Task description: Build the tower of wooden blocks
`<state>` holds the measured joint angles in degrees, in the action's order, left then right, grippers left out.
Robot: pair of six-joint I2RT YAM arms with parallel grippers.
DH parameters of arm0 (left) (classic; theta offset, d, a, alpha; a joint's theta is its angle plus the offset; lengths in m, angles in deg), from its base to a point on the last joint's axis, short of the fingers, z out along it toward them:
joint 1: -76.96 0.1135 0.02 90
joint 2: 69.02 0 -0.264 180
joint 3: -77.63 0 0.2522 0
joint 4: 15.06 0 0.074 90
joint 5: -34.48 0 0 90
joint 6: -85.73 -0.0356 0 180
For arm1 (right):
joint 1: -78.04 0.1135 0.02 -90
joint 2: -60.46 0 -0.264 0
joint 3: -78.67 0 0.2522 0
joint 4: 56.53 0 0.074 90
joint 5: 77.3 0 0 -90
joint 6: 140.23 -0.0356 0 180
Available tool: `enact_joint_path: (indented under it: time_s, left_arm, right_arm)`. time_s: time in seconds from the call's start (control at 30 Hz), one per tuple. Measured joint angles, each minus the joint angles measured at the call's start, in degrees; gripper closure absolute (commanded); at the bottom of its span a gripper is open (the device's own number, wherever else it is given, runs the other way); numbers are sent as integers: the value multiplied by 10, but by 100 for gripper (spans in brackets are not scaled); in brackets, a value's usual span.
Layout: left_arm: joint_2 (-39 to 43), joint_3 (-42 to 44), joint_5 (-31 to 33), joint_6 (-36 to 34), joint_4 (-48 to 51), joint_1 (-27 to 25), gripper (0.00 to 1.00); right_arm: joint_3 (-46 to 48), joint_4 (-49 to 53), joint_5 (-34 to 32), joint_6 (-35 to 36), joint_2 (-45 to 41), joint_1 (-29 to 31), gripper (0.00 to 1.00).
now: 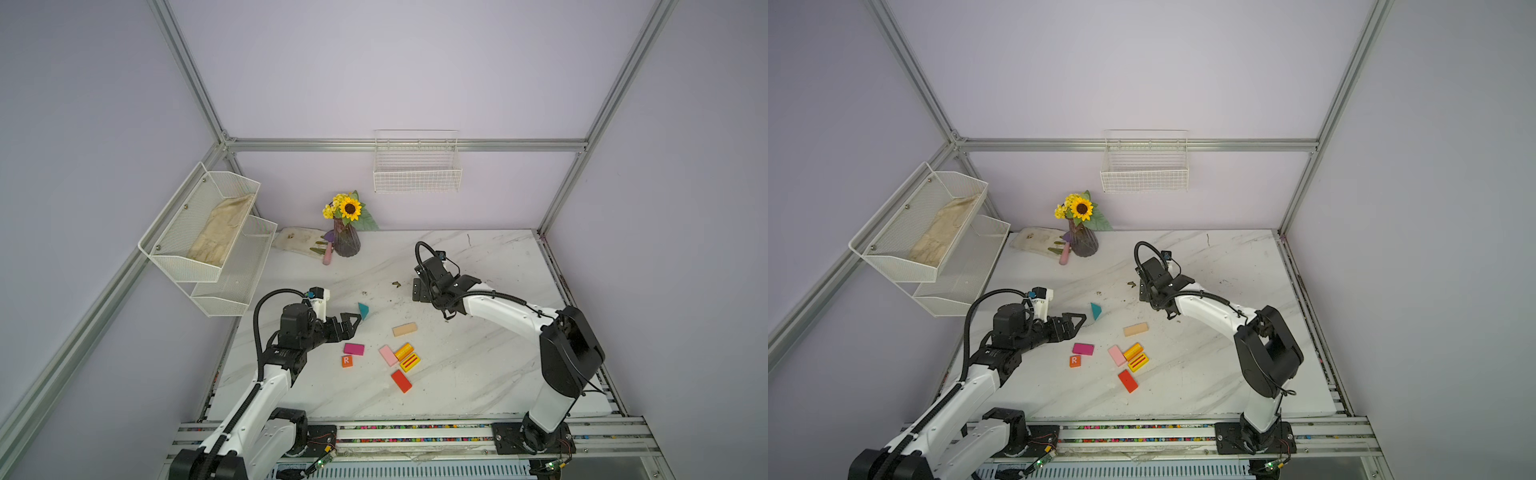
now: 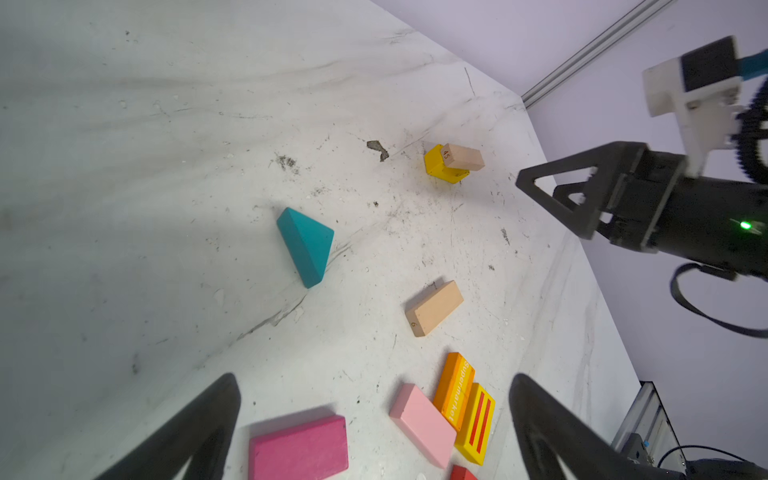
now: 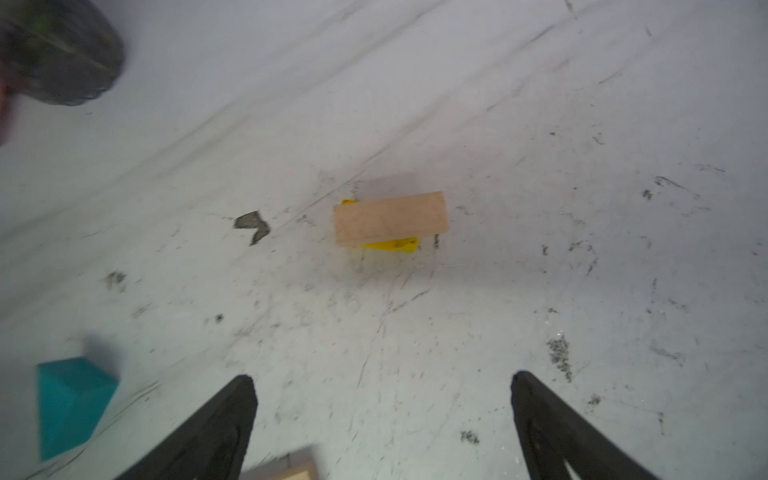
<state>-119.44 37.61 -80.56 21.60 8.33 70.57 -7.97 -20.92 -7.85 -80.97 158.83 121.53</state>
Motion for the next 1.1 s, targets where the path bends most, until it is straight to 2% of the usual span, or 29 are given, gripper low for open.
enact_joint_path:
  time_s: [0.17, 0.27, 0.57, 0.93, 1.1]
  left_arm:
    - [130, 25, 75, 11, 35, 0, 0]
    - [168, 37, 92, 16, 41, 0, 0]
    - [171, 37, 101, 22, 64, 0, 0]
    - [174, 37, 103, 26, 64, 0, 0]
    - [174, 37, 105, 26, 64, 0, 0]
  right_arm:
    - [41, -60, 56, 19, 5, 44, 3]
    - [49, -71, 83, 30, 39, 45, 3]
    - [51, -92, 118, 53, 89, 71, 3]
    - [28, -68, 88, 60, 125, 99, 15]
    - [10, -45, 64, 58, 141, 104, 16]
